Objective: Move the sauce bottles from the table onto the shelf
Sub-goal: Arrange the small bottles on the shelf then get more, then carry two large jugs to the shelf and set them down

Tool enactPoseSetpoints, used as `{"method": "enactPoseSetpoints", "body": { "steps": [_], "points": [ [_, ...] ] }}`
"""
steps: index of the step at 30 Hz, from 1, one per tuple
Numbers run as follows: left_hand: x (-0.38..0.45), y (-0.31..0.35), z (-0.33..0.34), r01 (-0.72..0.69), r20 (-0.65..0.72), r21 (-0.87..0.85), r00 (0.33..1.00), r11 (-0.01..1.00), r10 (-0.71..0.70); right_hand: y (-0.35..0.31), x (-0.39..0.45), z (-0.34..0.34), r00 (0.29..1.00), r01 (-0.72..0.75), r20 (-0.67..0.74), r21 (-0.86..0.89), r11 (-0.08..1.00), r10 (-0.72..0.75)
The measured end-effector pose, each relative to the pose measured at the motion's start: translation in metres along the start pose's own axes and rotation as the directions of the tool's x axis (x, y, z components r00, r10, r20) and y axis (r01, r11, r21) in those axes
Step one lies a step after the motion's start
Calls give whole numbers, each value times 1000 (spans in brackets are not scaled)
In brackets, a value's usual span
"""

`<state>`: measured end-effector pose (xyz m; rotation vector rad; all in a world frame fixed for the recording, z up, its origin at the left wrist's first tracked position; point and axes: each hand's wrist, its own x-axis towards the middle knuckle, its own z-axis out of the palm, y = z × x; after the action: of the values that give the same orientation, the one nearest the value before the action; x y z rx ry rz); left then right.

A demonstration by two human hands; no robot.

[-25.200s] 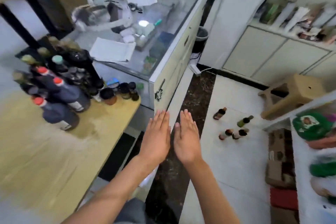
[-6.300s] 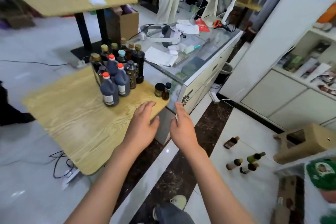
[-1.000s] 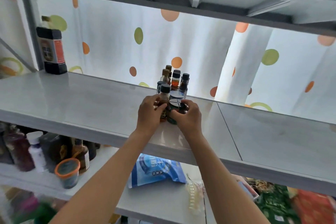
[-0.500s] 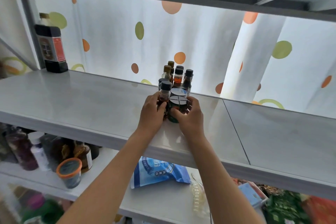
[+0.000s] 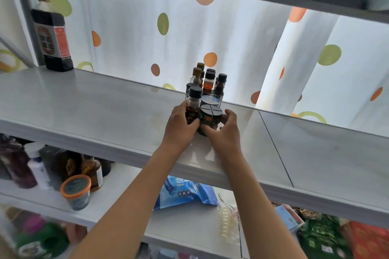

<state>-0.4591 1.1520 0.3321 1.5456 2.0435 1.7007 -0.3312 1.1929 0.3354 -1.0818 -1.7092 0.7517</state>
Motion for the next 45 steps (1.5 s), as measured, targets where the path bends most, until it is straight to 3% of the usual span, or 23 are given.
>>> {"method": "enactPoseSetpoints", "body": {
  "steps": [7, 12, 15, 17, 20, 22, 27, 30, 33, 41, 45],
  "points": [
    [-2, -2, -1, 60, -10, 50, 998, 997, -59, 3, -4, -6, 995, -96, 26, -70, 993, 98],
    [-18, 8, -17, 280, 80, 221, 949, 934, -304, -3, -23, -22, 985, -131, 72, -286, 949, 157],
    [-39, 18, -24, 196, 130, 428, 953, 883, -274, -8, -45, -32, 961, 82, 265, -557, 826, 83],
    [-61, 26, -26, 95, 158, 593, 960, 799, -232, -8, -59, -37, 920, 266, 392, -651, 711, 15],
    [-98, 27, -25, -13, 148, 712, 980, 702, -132, -3, -81, -45, 913, 357, 400, -698, 621, -75],
    [-124, 29, -24, -12, 105, 721, 990, 693, -93, 5, -100, -53, 898, 432, 391, -707, 560, -200],
    [-181, 39, -27, 47, 49, 756, 991, 653, -128, 36, -149, -69, 836, 544, 460, -619, 566, -301],
    [-226, 41, -35, 183, 29, 719, 956, 670, -292, 47, -187, -73, 802, 522, 543, -435, 733, -249],
    [-278, 42, -51, 272, 4, 732, 915, 624, -404, 51, -229, -70, 698, 546, 666, -259, 797, -263],
    [-433, 68, -121, 490, -269, 727, 847, 481, -458, 13, -354, -48, 378, 712, 809, 57, 700, -450],
    [-524, 88, -168, 596, -424, 684, 794, 420, -436, -18, -447, -48, 219, 710, 809, 251, 658, -545]
  ]
}}
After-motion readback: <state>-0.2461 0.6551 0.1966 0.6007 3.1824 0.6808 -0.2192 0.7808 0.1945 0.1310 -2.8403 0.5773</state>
